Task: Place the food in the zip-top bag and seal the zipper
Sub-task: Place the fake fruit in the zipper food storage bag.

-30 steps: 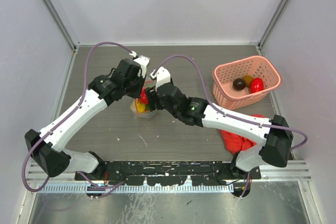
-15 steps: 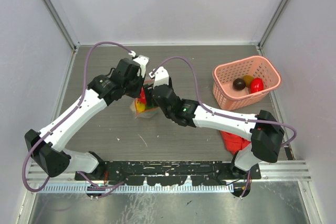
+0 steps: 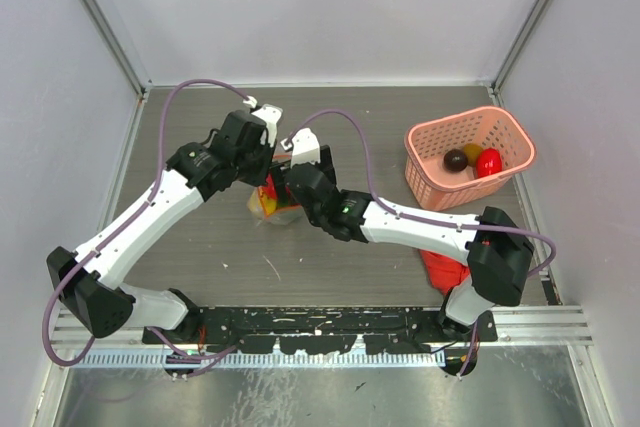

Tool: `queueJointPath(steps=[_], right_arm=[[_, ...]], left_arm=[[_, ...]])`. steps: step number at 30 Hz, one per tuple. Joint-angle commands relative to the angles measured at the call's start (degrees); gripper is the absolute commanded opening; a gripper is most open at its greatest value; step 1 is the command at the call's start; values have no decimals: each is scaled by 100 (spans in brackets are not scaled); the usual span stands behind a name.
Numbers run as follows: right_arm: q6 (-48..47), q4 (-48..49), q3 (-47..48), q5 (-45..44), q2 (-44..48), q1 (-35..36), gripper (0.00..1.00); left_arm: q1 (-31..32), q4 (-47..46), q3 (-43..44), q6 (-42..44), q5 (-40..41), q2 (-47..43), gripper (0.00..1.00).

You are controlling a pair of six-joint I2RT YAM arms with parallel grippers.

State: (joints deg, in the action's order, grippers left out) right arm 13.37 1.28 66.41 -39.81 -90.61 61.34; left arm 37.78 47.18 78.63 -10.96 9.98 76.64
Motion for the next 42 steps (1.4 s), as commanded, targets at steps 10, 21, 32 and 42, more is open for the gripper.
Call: queueJointPath(steps=[10, 21, 32, 42], right_arm=[[346, -737, 271, -369, 606, 1, 86], [1240, -2428, 790, -66, 621, -282, 75], [1265, -2503, 1107, 406, -9, -662, 47], [905, -3047, 1952, 30, -28, -676, 12]], left_arm=[[15, -165, 248, 4, -48, -109, 0], [17, -173, 253, 2, -64, -105, 0], [12, -166, 248, 5, -45, -113, 0], [10, -123, 266, -11, 114, -106, 0]])
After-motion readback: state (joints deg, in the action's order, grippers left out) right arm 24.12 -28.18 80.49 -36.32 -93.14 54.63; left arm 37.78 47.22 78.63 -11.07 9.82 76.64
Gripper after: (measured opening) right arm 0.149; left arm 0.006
